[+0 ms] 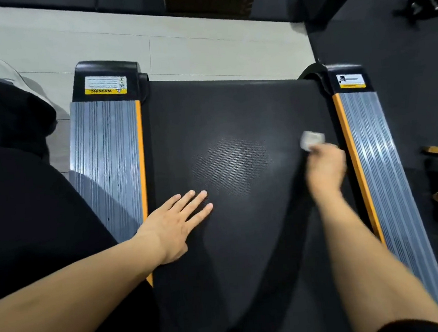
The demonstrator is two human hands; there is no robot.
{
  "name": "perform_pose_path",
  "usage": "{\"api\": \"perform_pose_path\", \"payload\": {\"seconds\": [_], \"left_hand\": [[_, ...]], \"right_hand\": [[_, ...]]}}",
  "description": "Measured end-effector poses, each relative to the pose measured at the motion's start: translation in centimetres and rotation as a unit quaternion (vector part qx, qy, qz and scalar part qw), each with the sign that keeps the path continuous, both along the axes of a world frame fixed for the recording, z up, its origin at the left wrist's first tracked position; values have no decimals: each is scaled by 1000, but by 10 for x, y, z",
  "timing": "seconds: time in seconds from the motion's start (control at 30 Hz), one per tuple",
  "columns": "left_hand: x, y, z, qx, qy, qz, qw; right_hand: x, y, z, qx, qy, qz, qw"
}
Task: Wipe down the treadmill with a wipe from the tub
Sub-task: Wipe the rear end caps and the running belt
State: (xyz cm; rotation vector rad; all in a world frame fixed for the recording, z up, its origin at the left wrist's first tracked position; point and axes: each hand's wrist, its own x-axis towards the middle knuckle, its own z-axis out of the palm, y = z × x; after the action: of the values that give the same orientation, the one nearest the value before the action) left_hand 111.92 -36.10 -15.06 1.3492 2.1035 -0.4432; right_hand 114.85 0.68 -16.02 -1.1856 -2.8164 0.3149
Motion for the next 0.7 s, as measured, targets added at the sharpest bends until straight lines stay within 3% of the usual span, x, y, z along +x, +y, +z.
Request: {"api": "perform_pose_path", "payload": {"seconds": [0.07,0.13,0.23,0.33,0.4,0.43,0.5,0.6,0.67,0.7], "left_hand": [[0,1,-2,0,-4,5,1000],[3,2,-5,0,-6,11,1000],[1,2,-5,-5,-2,9,1000],[-2,3,-3,-26,-7,-4,1000],[-3,2,-3,-18,-12,2,1000],[-2,1,-3,-8,-9,7,1000],[-2,1,-5,5,-6,9,1000],[0,0,-7,4,-6,11,1000],[0,1,-7,5,-7,12,1000],[0,0,-7,3,-9,13,1000]], "right_hand": [[21,26,2,0,-7,-173,985],[3,-11,1,14,-1,-181,983],[-48,-127,-7,-49,72,76,993],[-60,-234,-18,-92,52,401,910],[-58,-220,-20,-90,59,501,859],[-53,-191,-20,-82,72,509,854],[-34,-116,-10,-57,84,430,897],[9,3,-2,37,53,117,991],[23,31,-1,48,7,-82,995],[19,24,-3,55,-3,-117,992]]}}
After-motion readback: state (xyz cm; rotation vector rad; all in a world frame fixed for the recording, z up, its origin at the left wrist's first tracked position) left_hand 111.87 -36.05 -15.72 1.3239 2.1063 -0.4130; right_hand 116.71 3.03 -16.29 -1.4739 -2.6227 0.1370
